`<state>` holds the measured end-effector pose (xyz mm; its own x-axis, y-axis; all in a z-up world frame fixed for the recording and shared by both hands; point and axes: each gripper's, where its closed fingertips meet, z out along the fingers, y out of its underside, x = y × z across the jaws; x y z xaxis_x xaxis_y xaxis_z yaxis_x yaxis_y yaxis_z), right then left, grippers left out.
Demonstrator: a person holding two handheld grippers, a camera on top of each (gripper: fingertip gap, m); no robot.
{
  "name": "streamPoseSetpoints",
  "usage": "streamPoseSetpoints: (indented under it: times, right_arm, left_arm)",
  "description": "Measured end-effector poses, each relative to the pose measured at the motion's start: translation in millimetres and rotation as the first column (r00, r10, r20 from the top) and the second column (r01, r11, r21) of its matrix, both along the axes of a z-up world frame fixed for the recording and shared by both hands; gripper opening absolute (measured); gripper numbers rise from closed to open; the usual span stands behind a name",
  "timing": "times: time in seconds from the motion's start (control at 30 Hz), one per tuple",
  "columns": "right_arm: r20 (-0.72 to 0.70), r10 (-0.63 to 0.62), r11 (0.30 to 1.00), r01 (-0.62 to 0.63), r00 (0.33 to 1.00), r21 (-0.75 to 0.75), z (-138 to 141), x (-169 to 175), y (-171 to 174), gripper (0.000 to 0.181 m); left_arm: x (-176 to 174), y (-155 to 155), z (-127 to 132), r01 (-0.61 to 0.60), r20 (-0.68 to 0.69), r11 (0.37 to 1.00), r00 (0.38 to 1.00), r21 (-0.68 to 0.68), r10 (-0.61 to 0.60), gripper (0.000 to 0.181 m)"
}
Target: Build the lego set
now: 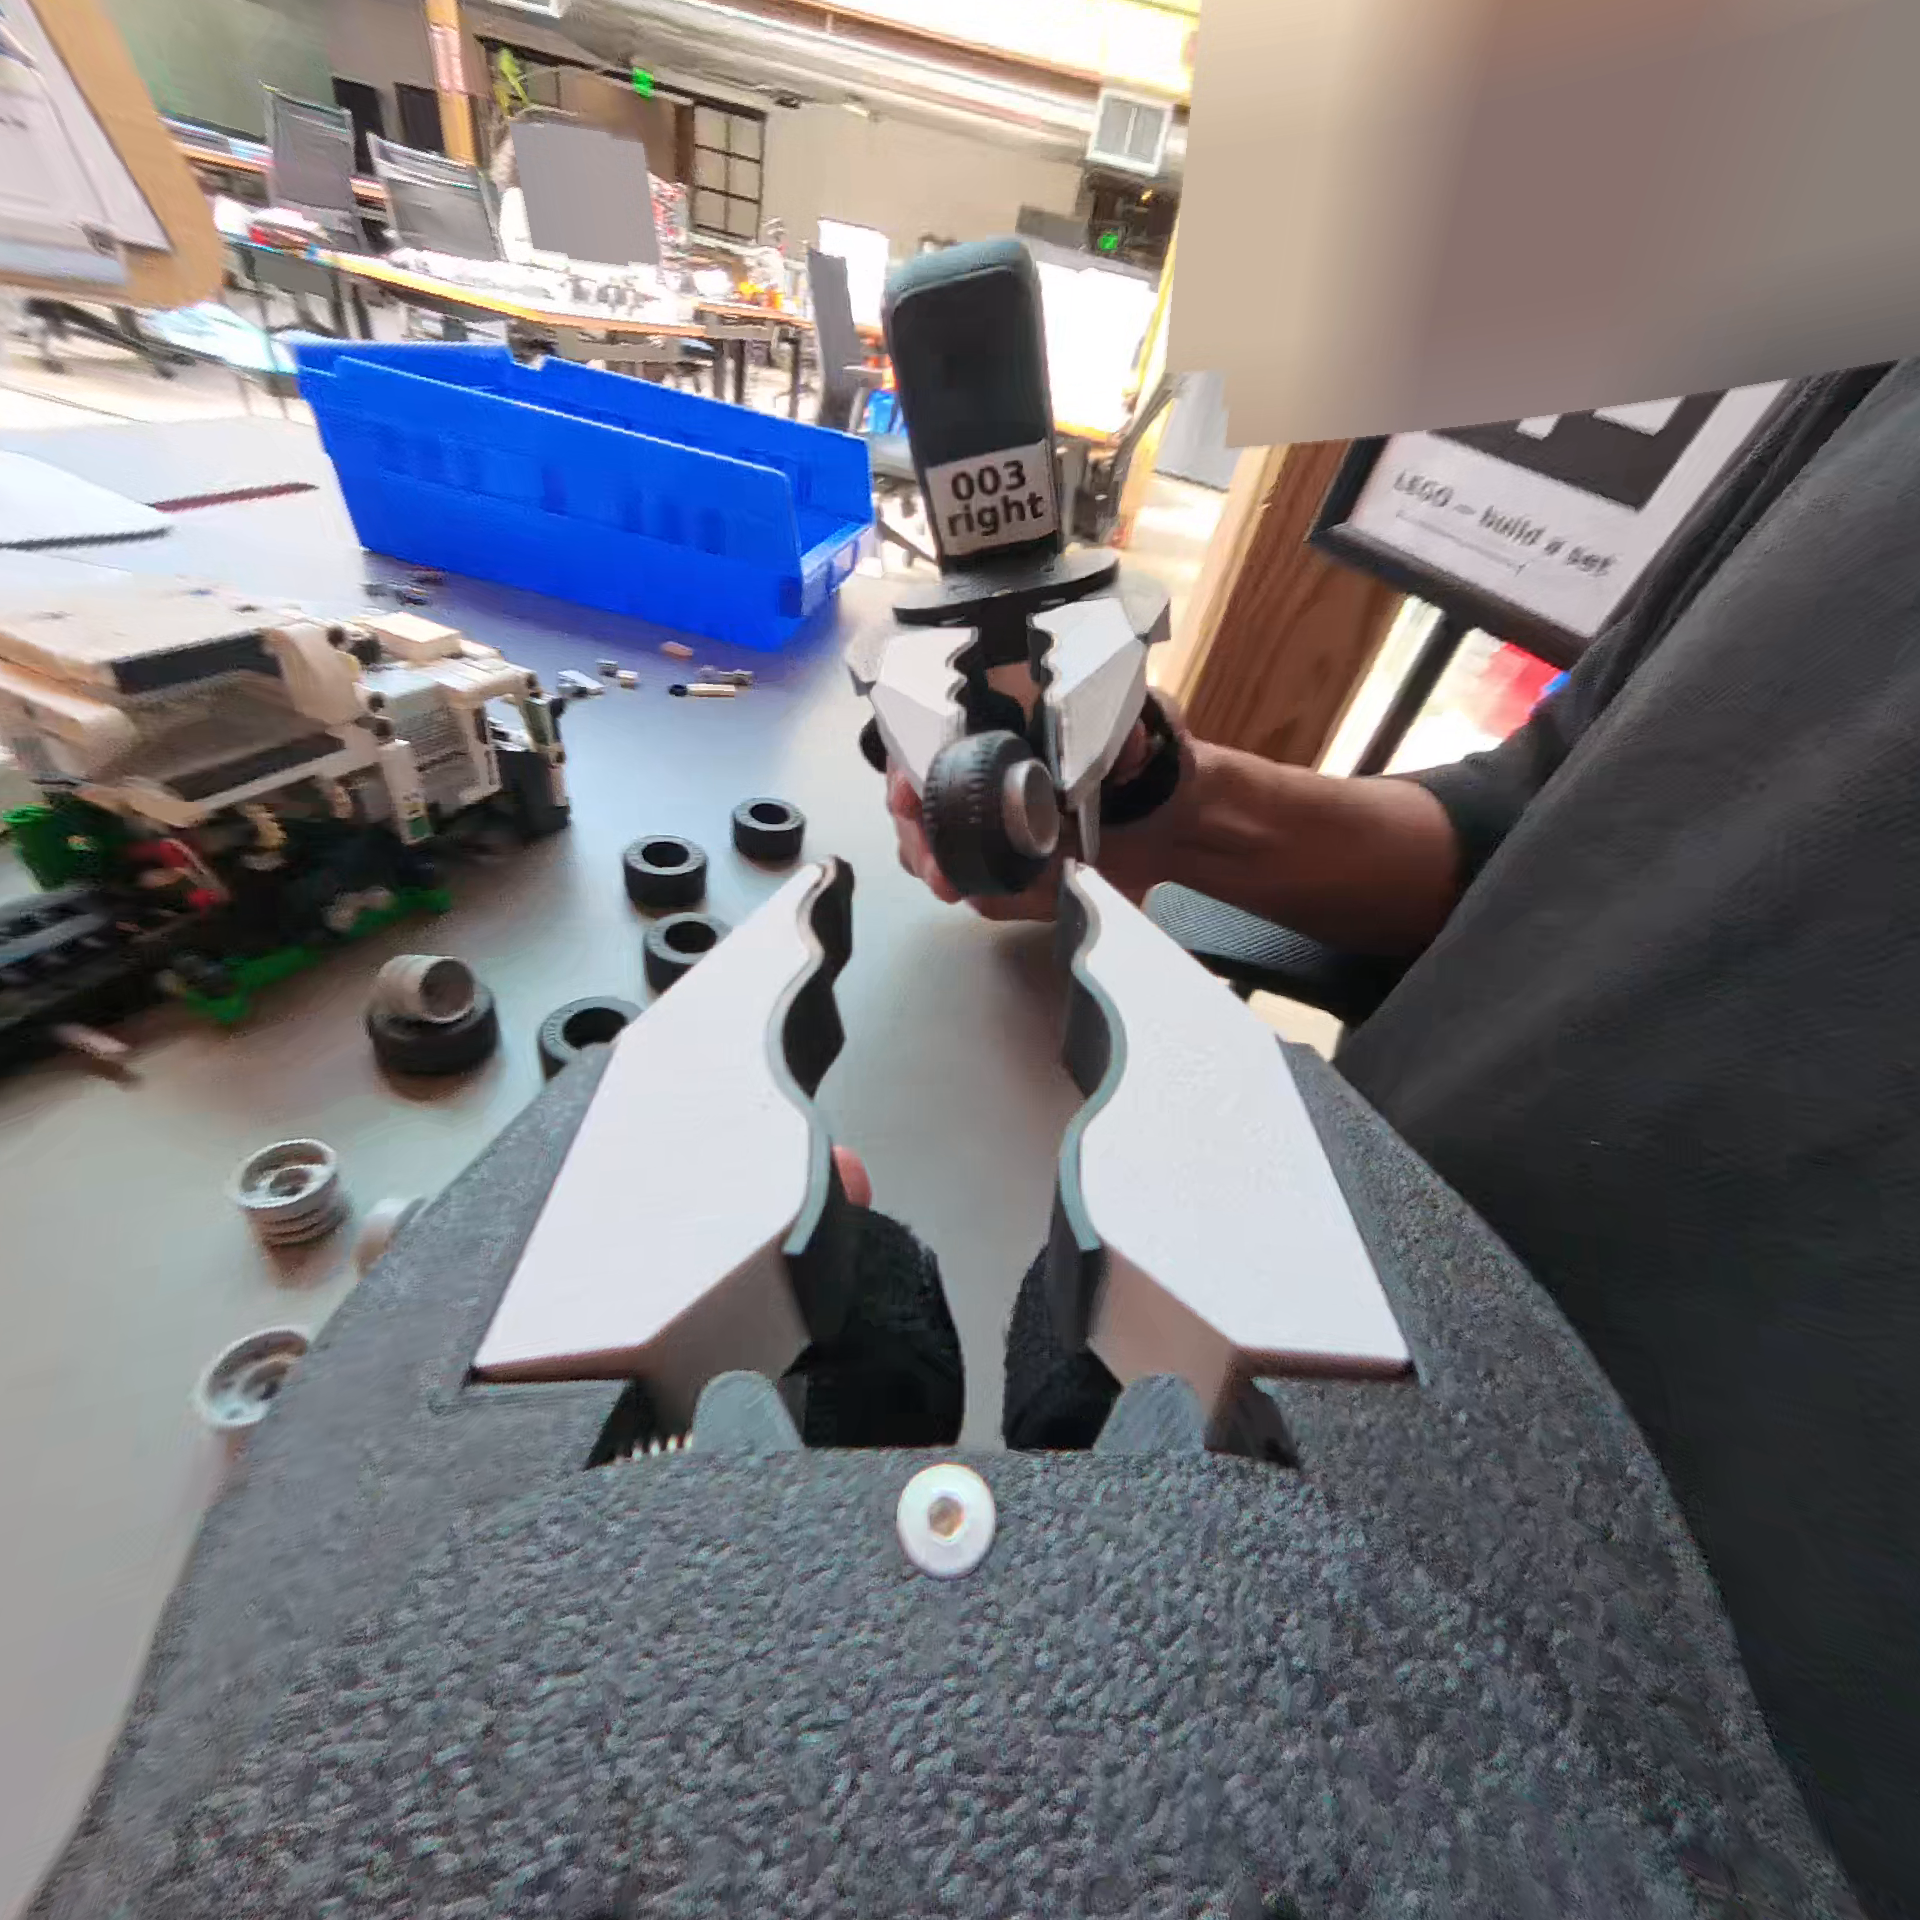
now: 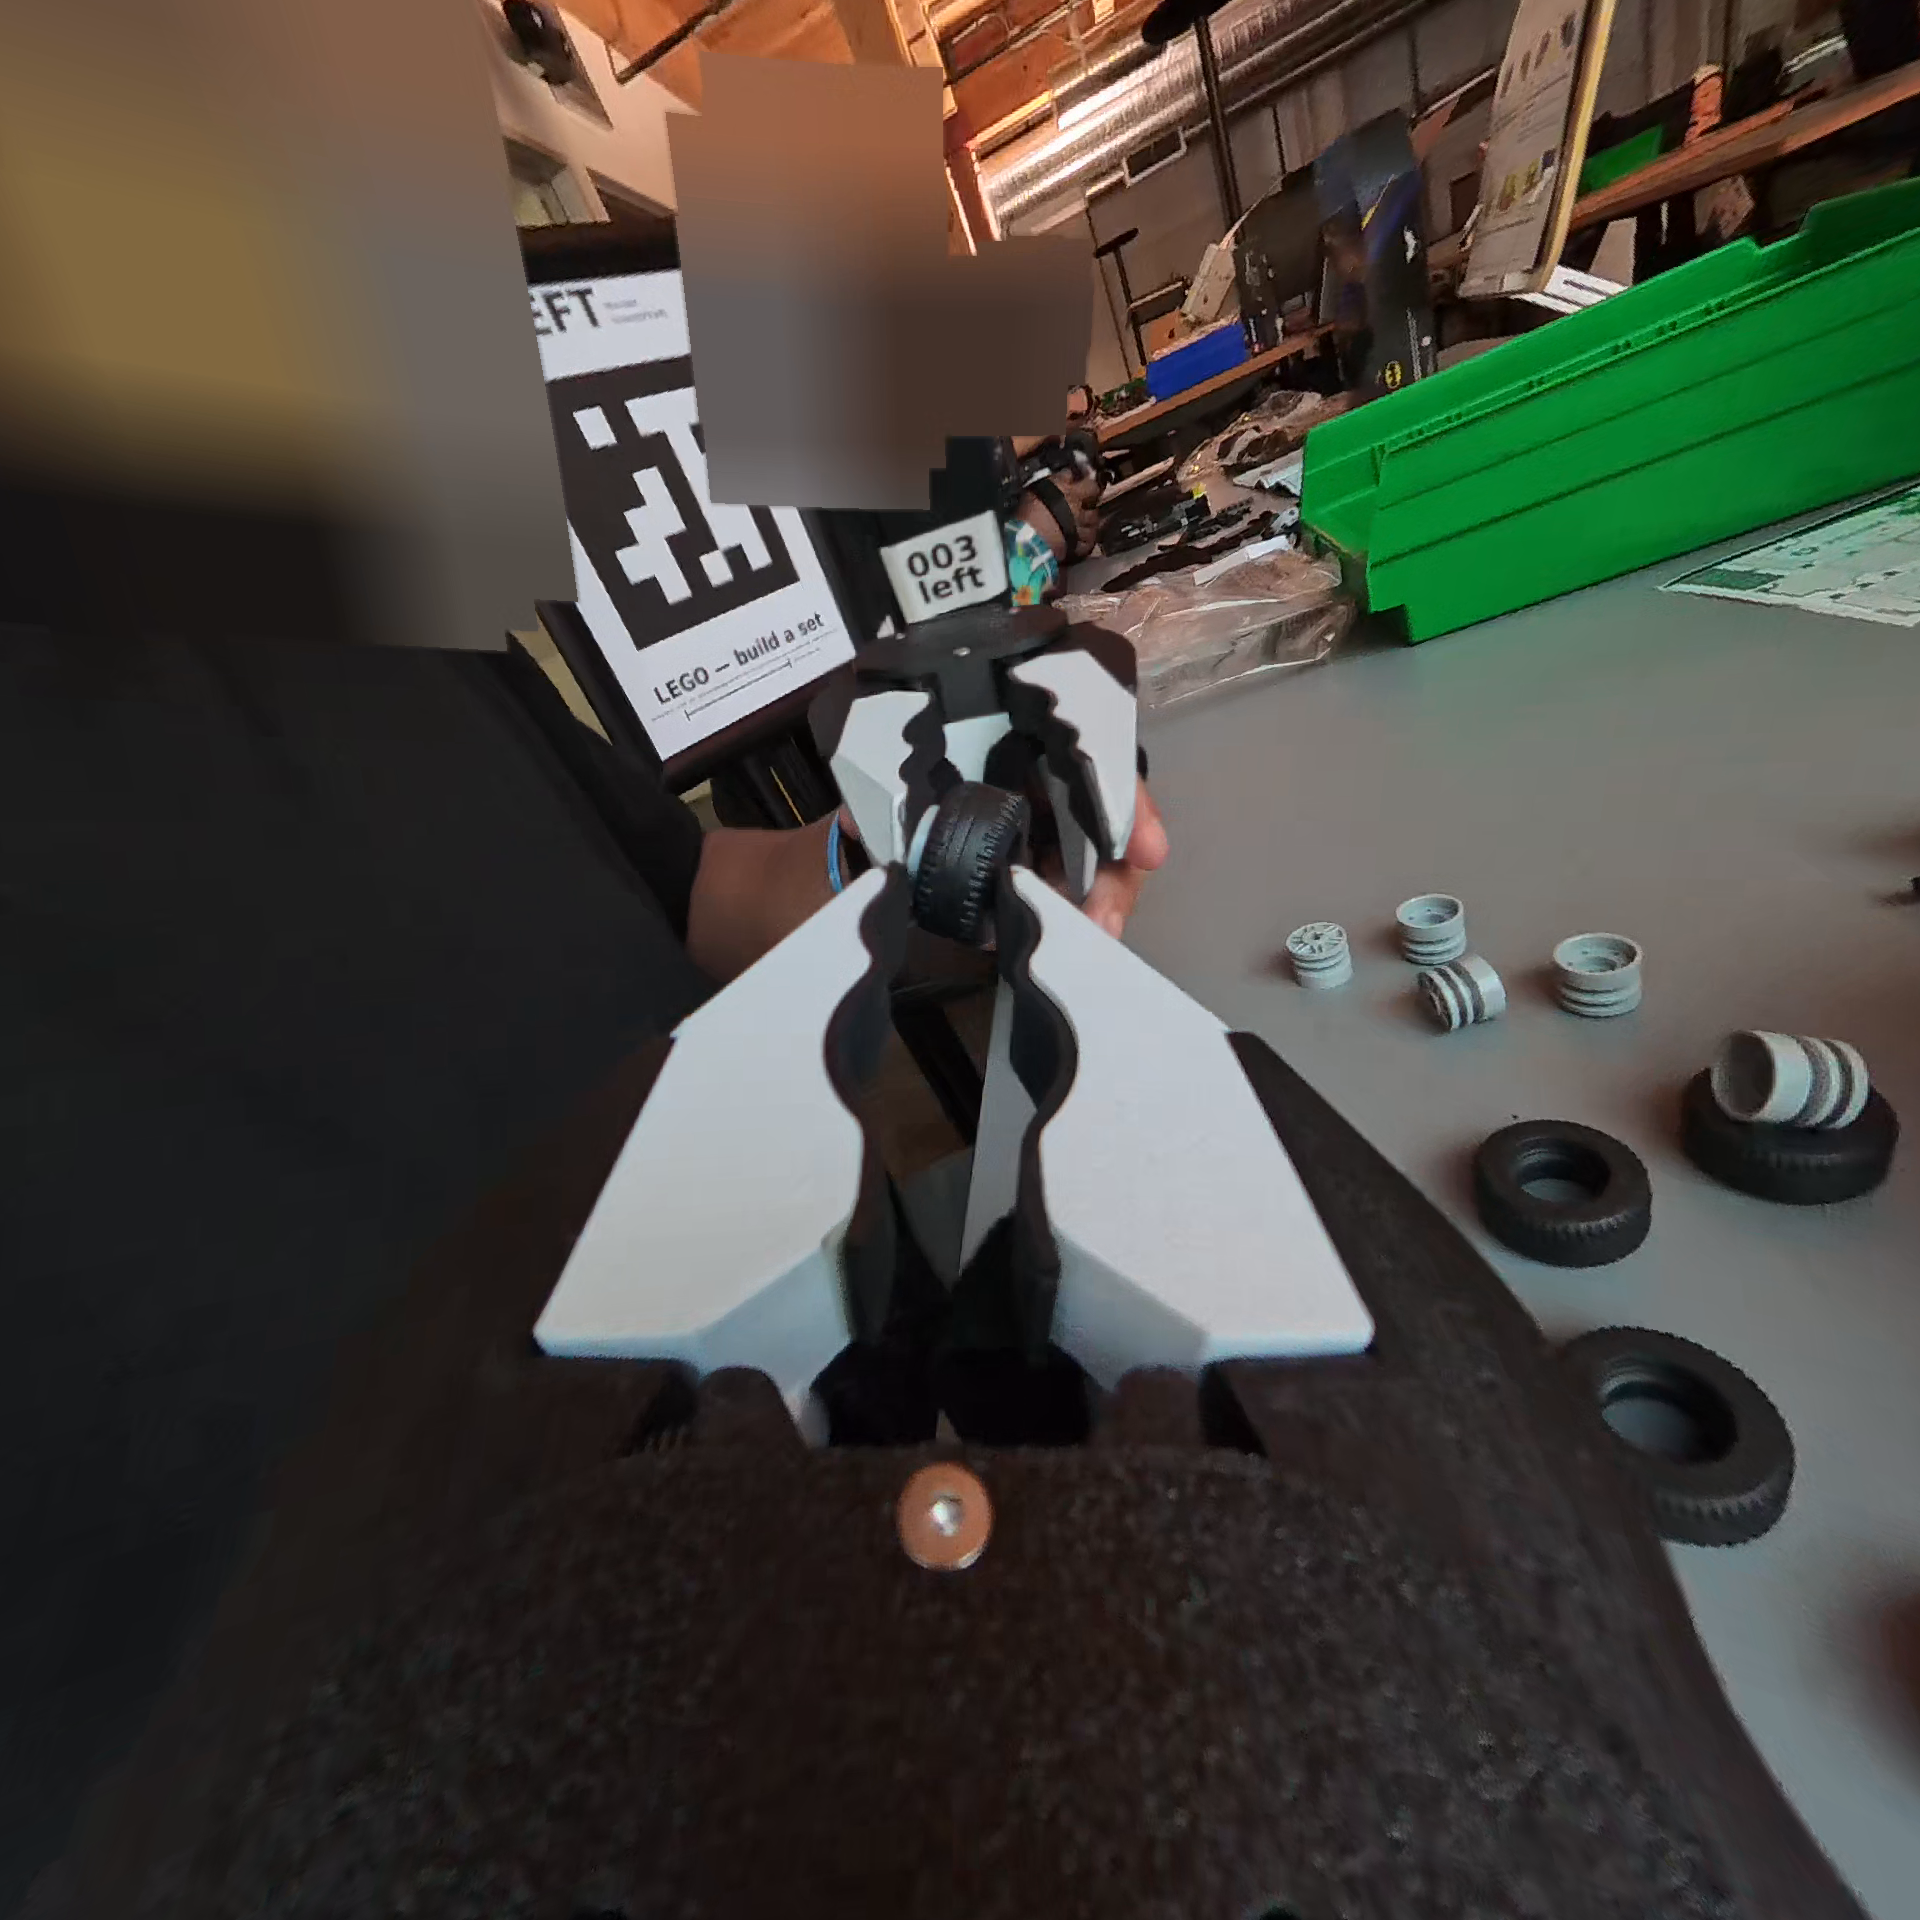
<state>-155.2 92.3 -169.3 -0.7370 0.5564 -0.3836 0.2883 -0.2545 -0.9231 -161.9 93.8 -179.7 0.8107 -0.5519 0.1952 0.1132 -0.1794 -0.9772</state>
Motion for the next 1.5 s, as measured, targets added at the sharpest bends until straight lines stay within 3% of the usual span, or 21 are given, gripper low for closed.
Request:
streamPoseSetpoints:
  times: [0.17,0.3,0.53,0.87,1.2,1.27,1.43,1.5]
  right_arm:
    - [-0.006,0.034,0.994,-0.033,0.999,0.108,-12,3,-12,0.015]
    - [-0.004,0.017,0.99,-0.016,1.0,0.137,-17,0,-12,0.016]
    - [-0.05,-0.119,0.966,0.127,0.992,0.226,-21,-11,-10,0.017]
    - [0.034,-0.031,0.979,0.024,0.999,0.203,-28,-3,-15,0.015]
    - [0.107,-0.153,0.956,0.12,0.982,0.268,-37,-11,-2,0.014]
    - [0.103,-0.205,0.933,0.162,0.973,0.322,-42,-14,4,0.014]
    - [0.182,-0.169,0.941,0.104,0.969,0.323,-52,-11,3,0.014]
    - [0.11,-0.126,0.939,0.082,0.986,0.335,-46,-6,1,0.014]
  left_arm:
    - [12,-7,1,0.104,0.076,0.994,0.992,-0.014,-0.103,0.022]
    - [9,-5,-10,0.079,0.024,0.996,0.997,-0.046,-0.078,0.017]
    - [-1,2,-5,-0.014,0.021,1.0,1.0,-0.017,0.014,0.017]
    - [5,-5,-12,0.073,0.004,0.996,0.997,-0.052,-0.073,0.017]
    - [-4,5,-22,-0.057,-0.126,0.997,0.991,-0.058,0.049,0.016]
    - [-7,10,-27,-0.131,-0.234,0.991,0.965,-0.039,0.119,0.017]
    - [-8,12,-36,-0.159,-0.381,0.987,0.914,-0.026,0.137,0.017]
    - [-2,9,-31,-0.126,-0.353,0.992,0.929,-0.006,0.116,0.017]
